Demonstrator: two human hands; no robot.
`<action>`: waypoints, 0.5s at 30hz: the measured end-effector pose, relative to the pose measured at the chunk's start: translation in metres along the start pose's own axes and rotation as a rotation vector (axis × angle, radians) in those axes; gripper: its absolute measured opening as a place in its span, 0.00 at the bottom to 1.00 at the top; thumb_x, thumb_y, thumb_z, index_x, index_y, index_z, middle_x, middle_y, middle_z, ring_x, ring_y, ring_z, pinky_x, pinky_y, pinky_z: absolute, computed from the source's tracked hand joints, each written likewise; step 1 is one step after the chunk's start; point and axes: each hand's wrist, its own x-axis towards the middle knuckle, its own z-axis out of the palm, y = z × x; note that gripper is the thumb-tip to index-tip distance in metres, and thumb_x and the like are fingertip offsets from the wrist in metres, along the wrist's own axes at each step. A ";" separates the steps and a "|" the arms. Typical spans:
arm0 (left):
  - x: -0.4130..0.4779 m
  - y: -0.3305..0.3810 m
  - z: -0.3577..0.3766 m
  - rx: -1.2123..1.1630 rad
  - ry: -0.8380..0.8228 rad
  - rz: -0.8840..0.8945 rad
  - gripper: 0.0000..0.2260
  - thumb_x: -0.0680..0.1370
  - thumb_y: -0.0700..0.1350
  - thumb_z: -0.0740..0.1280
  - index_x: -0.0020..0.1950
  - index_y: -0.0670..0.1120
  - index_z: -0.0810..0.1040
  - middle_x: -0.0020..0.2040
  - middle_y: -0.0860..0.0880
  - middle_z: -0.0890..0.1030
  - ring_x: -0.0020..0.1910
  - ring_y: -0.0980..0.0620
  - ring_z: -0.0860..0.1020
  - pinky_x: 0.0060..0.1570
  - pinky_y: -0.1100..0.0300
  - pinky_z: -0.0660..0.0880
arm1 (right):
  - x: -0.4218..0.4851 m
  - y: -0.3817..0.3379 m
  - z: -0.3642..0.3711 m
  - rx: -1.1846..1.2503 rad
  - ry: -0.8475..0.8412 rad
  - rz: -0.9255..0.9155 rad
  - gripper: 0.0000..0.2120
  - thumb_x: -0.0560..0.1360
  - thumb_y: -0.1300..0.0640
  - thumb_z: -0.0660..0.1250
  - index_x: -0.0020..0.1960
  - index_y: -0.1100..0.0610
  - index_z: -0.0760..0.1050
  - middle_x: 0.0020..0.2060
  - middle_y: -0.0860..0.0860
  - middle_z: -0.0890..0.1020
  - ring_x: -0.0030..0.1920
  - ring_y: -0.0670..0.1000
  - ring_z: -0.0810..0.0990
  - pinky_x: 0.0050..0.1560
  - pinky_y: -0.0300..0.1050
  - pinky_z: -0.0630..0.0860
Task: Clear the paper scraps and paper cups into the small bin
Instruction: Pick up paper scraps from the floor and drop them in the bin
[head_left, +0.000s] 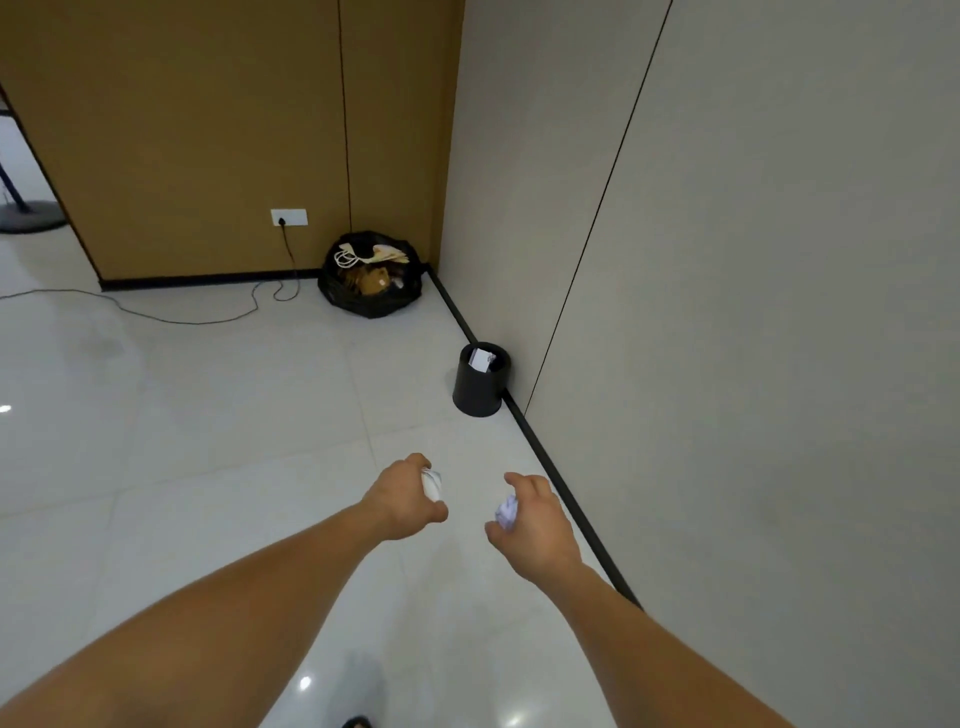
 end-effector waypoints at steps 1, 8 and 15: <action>0.023 0.006 -0.009 0.006 -0.005 0.020 0.30 0.69 0.46 0.74 0.69 0.47 0.67 0.57 0.48 0.73 0.51 0.48 0.75 0.40 0.61 0.75 | 0.022 -0.004 -0.004 0.005 0.012 0.009 0.31 0.73 0.50 0.67 0.74 0.49 0.62 0.69 0.47 0.67 0.65 0.49 0.71 0.60 0.42 0.72; 0.165 0.047 -0.051 0.064 -0.005 0.054 0.31 0.69 0.47 0.75 0.69 0.48 0.66 0.58 0.48 0.73 0.51 0.48 0.73 0.41 0.61 0.73 | 0.162 -0.017 -0.017 0.029 0.021 0.006 0.31 0.72 0.51 0.68 0.73 0.50 0.63 0.67 0.48 0.68 0.63 0.49 0.72 0.61 0.42 0.72; 0.322 0.095 -0.056 0.084 0.014 0.036 0.30 0.69 0.47 0.75 0.68 0.49 0.66 0.56 0.50 0.72 0.51 0.50 0.72 0.43 0.62 0.72 | 0.340 0.011 -0.029 0.037 0.017 -0.030 0.32 0.72 0.50 0.68 0.74 0.50 0.62 0.69 0.48 0.66 0.64 0.50 0.71 0.61 0.42 0.70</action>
